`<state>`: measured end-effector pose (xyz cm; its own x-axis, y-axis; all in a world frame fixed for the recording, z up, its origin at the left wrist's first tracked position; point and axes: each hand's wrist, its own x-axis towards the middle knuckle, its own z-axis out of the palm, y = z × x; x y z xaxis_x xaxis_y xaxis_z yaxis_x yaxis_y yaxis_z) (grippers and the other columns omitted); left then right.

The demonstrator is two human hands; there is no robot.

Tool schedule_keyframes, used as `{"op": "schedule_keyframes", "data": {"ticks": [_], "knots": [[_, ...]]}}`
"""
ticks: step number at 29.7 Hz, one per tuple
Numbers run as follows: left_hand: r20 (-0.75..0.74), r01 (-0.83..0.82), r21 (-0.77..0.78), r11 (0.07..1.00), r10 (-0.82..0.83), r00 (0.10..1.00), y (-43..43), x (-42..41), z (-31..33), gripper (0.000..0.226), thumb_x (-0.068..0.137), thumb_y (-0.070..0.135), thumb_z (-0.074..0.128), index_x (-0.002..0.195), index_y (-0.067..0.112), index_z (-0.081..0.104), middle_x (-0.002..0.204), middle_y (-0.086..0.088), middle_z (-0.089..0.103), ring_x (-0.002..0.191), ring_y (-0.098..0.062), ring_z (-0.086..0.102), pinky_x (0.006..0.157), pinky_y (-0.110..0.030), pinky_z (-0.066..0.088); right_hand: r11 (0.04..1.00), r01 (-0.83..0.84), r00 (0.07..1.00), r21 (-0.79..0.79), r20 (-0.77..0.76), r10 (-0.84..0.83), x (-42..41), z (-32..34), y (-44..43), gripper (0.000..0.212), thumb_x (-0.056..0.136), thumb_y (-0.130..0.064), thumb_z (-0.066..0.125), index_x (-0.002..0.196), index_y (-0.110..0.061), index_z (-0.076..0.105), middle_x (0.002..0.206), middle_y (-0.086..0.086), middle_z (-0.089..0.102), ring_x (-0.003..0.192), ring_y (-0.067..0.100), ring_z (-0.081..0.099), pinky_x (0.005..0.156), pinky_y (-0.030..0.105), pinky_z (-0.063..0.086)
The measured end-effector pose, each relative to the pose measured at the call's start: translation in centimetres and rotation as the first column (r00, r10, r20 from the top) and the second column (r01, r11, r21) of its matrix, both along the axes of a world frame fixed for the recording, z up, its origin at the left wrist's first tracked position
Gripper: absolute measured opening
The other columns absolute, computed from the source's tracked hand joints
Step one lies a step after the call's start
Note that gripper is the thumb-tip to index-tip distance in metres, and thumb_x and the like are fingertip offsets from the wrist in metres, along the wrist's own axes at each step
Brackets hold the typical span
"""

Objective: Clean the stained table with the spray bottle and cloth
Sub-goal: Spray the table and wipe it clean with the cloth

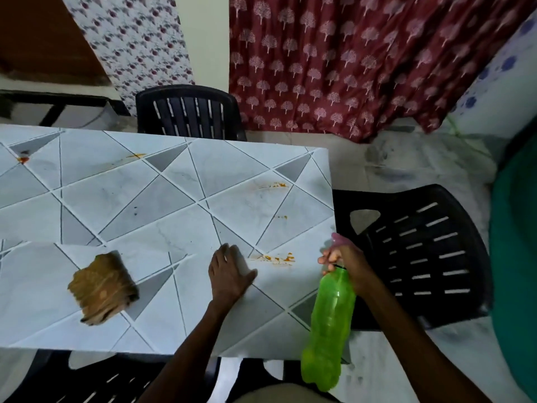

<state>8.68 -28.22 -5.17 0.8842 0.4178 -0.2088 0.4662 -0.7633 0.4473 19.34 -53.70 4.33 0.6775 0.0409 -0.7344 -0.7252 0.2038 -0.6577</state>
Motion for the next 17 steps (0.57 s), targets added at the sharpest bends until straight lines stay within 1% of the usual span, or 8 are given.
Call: {"op": "schedule_keyframes", "data": {"ticks": [3,6,8,11,12,14,15,17], "knots": [[0.007,-0.027,0.016,1.000,0.027,1.000,-1.4,-2.4,-0.2,0.105,0.060,0.075,0.048,0.139,0.006,0.047,0.147,-0.018,0.043,0.134,-0.038,0.042,0.108,-0.048,0.038,0.999,-0.042,0.999,0.000,-0.012,0.042,-1.9,0.5,-1.9,0.061,0.076,0.012,0.036,0.115,-0.025,0.062,0.066,0.009,0.048,0.042,0.019,0.046,0.052,0.026,0.042],[-0.002,-0.088,0.050,0.995,0.088,0.996,-1.8,-5.6,-0.4,0.107,0.059,0.075,0.046,0.137,0.003,0.049,0.145,-0.021,0.045,0.132,-0.041,0.043,0.107,-0.049,0.039,0.980,-0.195,0.981,-0.034,0.018,0.195,-3.9,0.7,-2.3,0.058,0.079,0.012,0.038,0.120,-0.022,0.062,0.080,0.015,0.061,0.048,0.019,0.059,0.052,0.028,0.044],[-0.014,-0.155,0.060,0.986,0.156,0.988,-1.3,-7.4,-0.3,0.109,0.057,0.076,0.046,0.136,0.003,0.049,0.145,-0.020,0.045,0.132,-0.040,0.043,0.106,-0.049,0.038,0.962,-0.261,0.964,-0.073,0.036,0.264,-5.0,0.7,-1.4,0.059,0.079,0.012,0.039,0.122,-0.019,0.063,0.079,0.016,0.061,0.043,0.019,0.055,0.051,0.028,0.045],[-0.039,-0.249,0.054,0.967,0.251,0.967,0.1,-10.1,0.0,0.108,0.057,0.072,0.059,0.138,0.002,0.046,0.145,-0.020,0.042,0.132,-0.041,0.040,0.107,-0.050,0.037,0.944,-0.324,0.945,-0.064,0.027,0.326,-6.5,0.7,0.9,0.056,0.079,0.012,0.040,0.124,-0.011,0.065,0.066,0.012,0.055,0.042,0.022,0.046,0.050,0.029,0.045],[-0.064,-0.288,0.052,0.956,0.291,0.955,0.7,-11.3,0.2,0.106,0.059,0.069,0.067,0.139,0.003,0.044,0.147,-0.019,0.040,0.134,-0.041,0.038,0.109,-0.051,0.035,0.930,-0.364,0.931,-0.050,0.015,0.365,-7.1,0.9,2.2,0.052,0.079,0.011,0.041,0.121,-0.008,0.065,0.068,0.014,0.058,0.043,0.022,0.047,0.051,0.029,0.045],[-0.087,-0.348,0.047,0.936,0.351,0.932,2.2,-13.4,0.2,0.102,0.063,0.062,0.079,0.141,0.008,0.041,0.150,-0.017,0.036,0.137,-0.039,0.033,0.112,-0.050,0.032,0.890,-0.454,0.890,-0.040,0.016,0.455,-8.3,1.1,4.9,0.046,0.080,0.009,0.045,0.118,-0.004,0.066,0.081,0.019,0.065,0.043,0.020,0.050,0.055,0.030,0.046],[-0.088,-0.364,0.052,0.930,0.367,0.926,2.9,-14.3,0.1,0.102,0.063,0.061,0.080,0.141,0.009,0.041,0.151,-0.016,0.035,0.138,-0.038,0.032,0.113,-0.050,0.031,0.879,-0.475,0.879,-0.040,0.033,0.476,-8.7,1.3,6.3,0.046,0.080,0.009,0.046,0.119,-0.005,0.066,0.087,0.020,0.065,0.042,0.017,0.052,0.056,0.029,0.045],[-0.099,-0.389,0.065,0.919,0.394,0.914,4.6,-16.1,-0.1,0.105,0.063,0.063,0.079,0.143,0.009,0.038,0.152,-0.016,0.033,0.140,-0.038,0.030,0.114,-0.051,0.029,0.872,-0.488,0.869,-0.035,0.079,0.489,-9.8,1.3,9.5,0.052,0.082,0.009,0.045,0.125,-0.012,0.064,0.088,0.021,0.060,0.041,0.012,0.054,0.056,0.029,0.044]]}}
